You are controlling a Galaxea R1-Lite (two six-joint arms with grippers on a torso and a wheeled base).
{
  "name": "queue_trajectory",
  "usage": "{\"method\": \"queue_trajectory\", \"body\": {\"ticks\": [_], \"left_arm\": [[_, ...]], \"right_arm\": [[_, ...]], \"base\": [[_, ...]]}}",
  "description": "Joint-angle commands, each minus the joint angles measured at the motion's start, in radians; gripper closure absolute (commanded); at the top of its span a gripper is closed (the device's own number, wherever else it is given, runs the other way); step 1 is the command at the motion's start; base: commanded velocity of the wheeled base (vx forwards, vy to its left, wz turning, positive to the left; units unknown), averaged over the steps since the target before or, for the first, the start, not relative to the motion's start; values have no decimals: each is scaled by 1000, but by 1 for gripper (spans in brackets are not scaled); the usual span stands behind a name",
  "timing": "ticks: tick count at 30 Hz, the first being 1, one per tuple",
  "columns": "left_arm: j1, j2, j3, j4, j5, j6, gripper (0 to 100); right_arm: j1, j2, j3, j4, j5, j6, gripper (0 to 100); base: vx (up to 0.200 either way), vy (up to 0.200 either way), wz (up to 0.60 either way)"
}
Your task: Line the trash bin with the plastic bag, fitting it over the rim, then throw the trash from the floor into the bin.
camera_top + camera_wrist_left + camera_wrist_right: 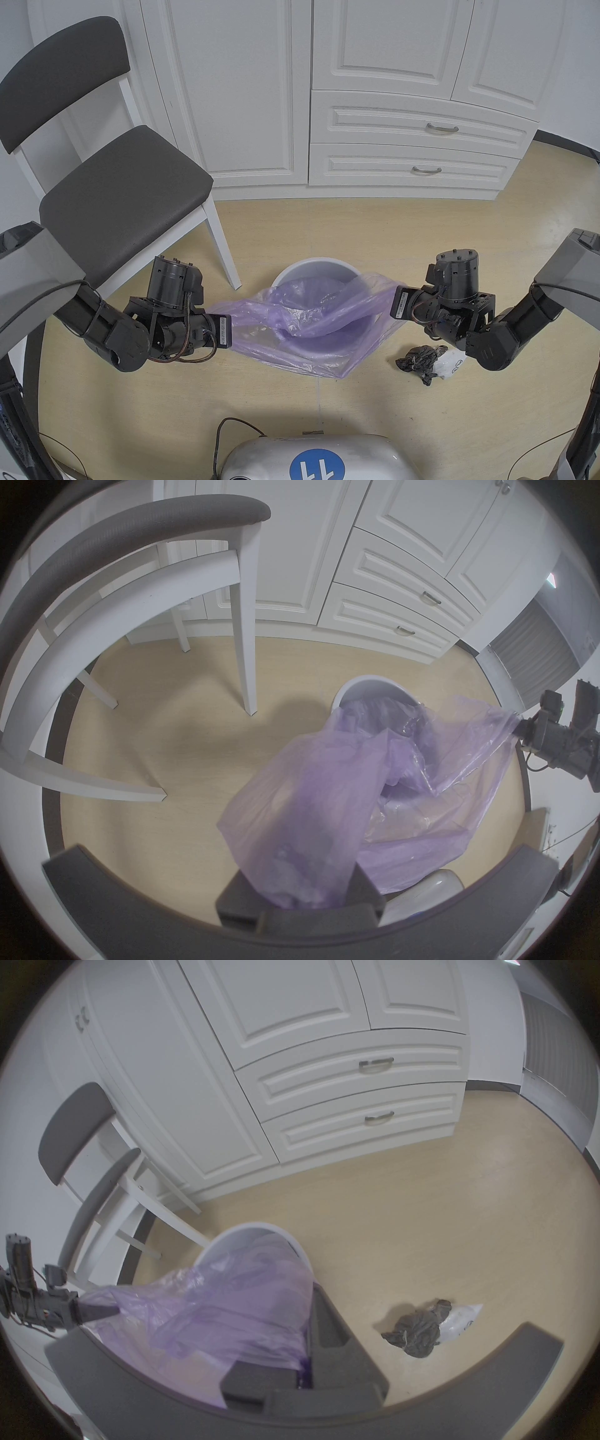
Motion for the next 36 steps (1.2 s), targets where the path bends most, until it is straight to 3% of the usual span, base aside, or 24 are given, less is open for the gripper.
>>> {"method": "queue_trajectory", "body": {"ticks": [1, 10, 15, 26, 36], "left_arm": [[1, 22, 0, 4, 1, 3, 100], [9, -44, 23, 37, 0, 18, 100], [18, -65, 27, 135, -16, 81, 100], [-3, 31, 10, 150, -28, 84, 100], [-11, 231, -54, -63, 10, 1, 100]], "right_arm": [[-4, 45, 8, 23, -3, -13, 100], [-30, -130, 16, 279, -7, -67, 100], [-35, -197, 10, 462, 1, -96, 100], [-13, -79, 1, 451, 1, -102, 100], [0, 114, -54, 307, -9, -67, 100]], "base": [[0, 0, 0], [0, 0, 0], [0, 0, 0], [0, 0, 0], [0, 0, 0]]}}
